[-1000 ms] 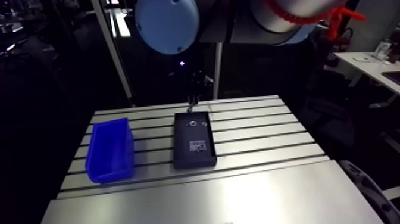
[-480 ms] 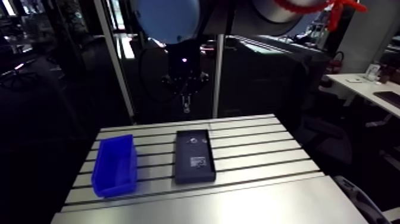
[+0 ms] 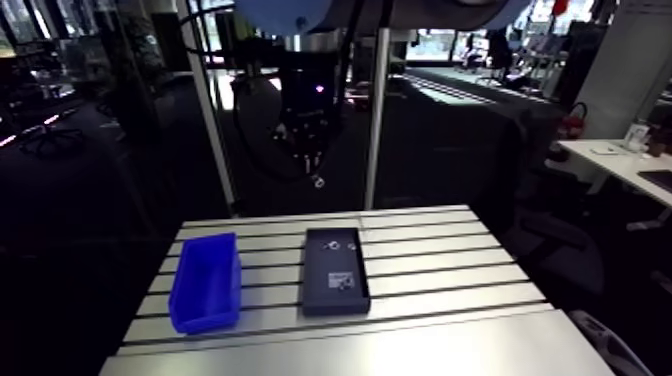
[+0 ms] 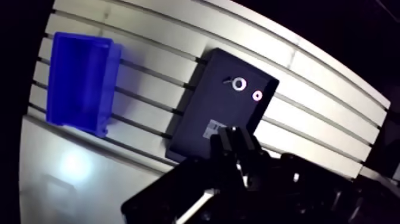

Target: Pick up the M10 bolt from the tray and put it into the blue bin.

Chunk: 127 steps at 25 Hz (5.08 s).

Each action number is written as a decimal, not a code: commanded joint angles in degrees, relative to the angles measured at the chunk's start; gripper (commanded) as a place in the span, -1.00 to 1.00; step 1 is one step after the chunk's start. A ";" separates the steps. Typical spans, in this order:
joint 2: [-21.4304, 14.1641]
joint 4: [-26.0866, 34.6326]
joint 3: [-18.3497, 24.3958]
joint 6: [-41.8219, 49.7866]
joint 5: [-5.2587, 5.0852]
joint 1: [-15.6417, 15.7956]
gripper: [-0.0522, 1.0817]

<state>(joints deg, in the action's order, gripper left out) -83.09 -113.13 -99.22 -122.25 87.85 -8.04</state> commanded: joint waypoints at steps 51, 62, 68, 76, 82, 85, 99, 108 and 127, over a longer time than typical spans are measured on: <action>9.49 10.07 8.56 -59.40 -1.77 18.76 0.90; 11.33 4.27 5.49 -57.47 -1.50 19.82 0.90; 12.30 2.78 3.99 -56.50 -1.59 19.82 0.90; 13.97 1.28 3.20 -56.15 -1.94 19.82 0.90; 14.94 0.49 2.50 -54.92 -1.94 20.79 0.90; 15.64 0.49 2.41 -54.92 -1.94 20.79 0.90; 17.05 -2.67 -0.32 -54.83 -1.42 20.87 0.89; 18.72 -4.61 -1.90 -53.77 -1.33 20.96 0.89; 21.09 -6.28 -2.78 -53.25 -1.50 21.14 0.87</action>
<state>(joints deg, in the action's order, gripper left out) -62.45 -119.38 -101.98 -175.55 86.41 13.09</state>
